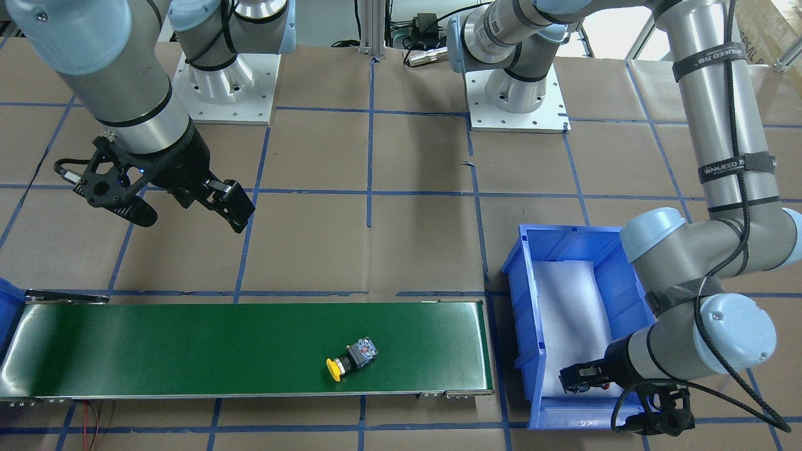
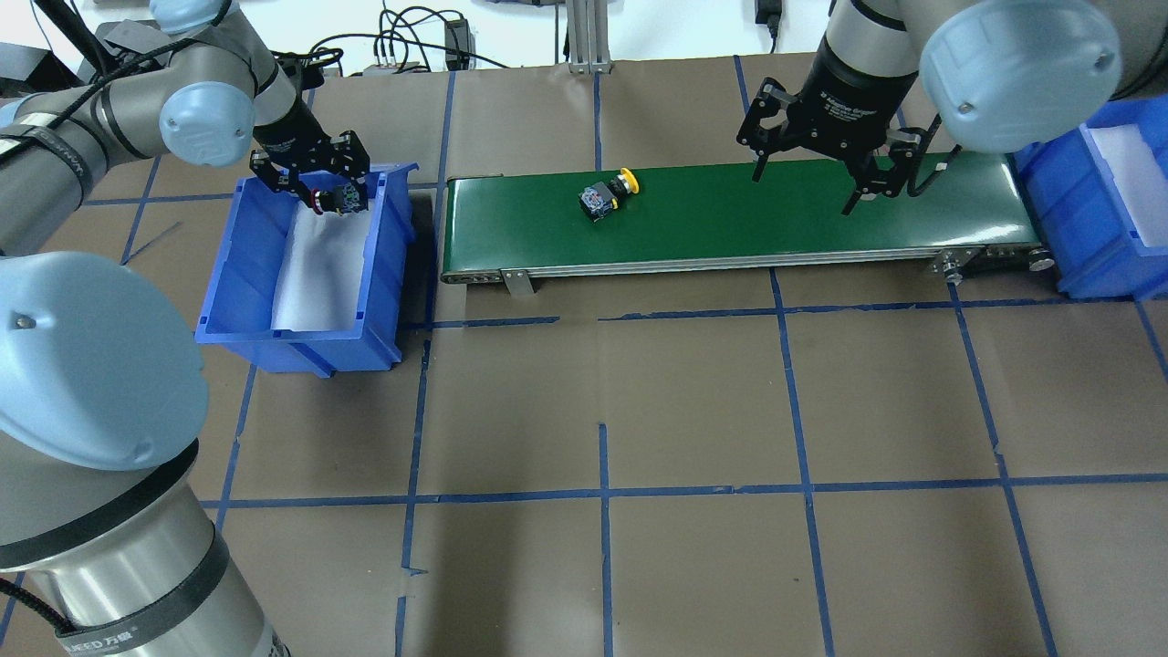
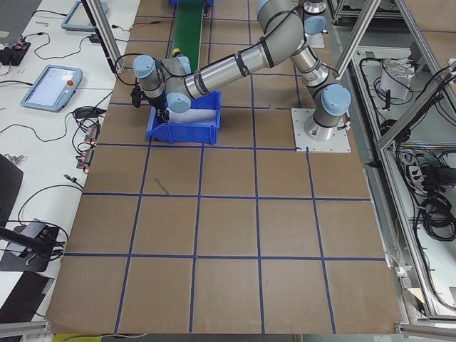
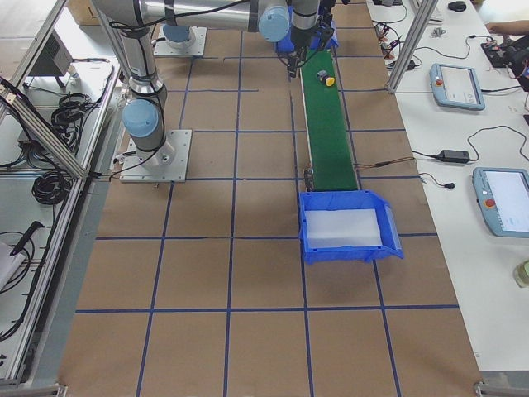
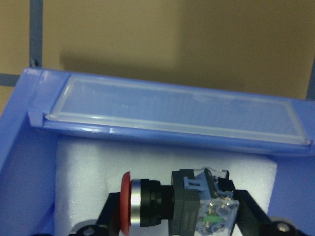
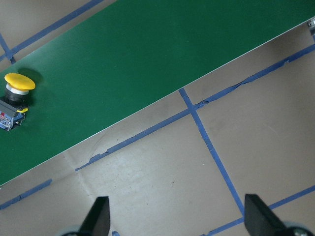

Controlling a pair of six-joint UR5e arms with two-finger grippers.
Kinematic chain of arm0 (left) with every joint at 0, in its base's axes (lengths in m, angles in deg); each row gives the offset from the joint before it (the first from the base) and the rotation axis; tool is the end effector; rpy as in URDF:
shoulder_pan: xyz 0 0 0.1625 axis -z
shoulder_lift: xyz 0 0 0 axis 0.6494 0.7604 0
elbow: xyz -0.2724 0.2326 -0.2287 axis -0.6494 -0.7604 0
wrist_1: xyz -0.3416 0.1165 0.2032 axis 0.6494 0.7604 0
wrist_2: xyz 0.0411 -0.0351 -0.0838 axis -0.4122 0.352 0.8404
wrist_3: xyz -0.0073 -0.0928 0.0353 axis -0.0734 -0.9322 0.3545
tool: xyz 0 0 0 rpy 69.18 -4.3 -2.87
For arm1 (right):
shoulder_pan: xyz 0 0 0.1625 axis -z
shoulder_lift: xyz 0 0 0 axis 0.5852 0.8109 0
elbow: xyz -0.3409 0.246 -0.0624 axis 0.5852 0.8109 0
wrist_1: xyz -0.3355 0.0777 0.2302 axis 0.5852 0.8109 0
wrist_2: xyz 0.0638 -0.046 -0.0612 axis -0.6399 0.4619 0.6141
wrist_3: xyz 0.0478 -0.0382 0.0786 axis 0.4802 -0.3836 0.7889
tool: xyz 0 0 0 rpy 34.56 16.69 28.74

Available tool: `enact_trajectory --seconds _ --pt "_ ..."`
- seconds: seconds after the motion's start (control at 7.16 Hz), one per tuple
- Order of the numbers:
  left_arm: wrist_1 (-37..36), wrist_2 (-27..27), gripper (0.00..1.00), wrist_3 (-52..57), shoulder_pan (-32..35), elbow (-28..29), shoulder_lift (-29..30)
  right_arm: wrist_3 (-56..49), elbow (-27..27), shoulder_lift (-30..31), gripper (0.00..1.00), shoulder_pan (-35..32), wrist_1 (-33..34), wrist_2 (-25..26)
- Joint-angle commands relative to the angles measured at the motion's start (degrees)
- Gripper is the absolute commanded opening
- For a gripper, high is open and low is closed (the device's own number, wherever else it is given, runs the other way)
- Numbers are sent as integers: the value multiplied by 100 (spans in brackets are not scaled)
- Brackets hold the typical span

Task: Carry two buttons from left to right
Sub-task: 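Reach the right gripper to the conveyor and grasp the yellow button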

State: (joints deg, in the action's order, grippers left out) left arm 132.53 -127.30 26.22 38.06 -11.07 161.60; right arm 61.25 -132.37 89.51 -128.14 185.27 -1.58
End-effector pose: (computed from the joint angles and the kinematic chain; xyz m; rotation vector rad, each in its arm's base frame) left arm 0.0065 -0.7351 0.2304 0.1799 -3.0689 -0.0497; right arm 0.1615 -0.5494 0.4362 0.7683 2.9876 0.0178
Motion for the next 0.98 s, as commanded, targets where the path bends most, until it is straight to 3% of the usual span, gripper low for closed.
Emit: enact_trajectory --seconds 0.0,0.56,0.84 --pt "-20 -143 50 19 -68 14 -2 886 0 -344 95 -154 331 -91" --pt "-38 -143 50 239 -271 14 -19 1646 97 -1661 95 -674 2050 -48" --pt "-46 -82 51 213 -157 14 -28 1681 647 -2067 95 -691 2258 -39"
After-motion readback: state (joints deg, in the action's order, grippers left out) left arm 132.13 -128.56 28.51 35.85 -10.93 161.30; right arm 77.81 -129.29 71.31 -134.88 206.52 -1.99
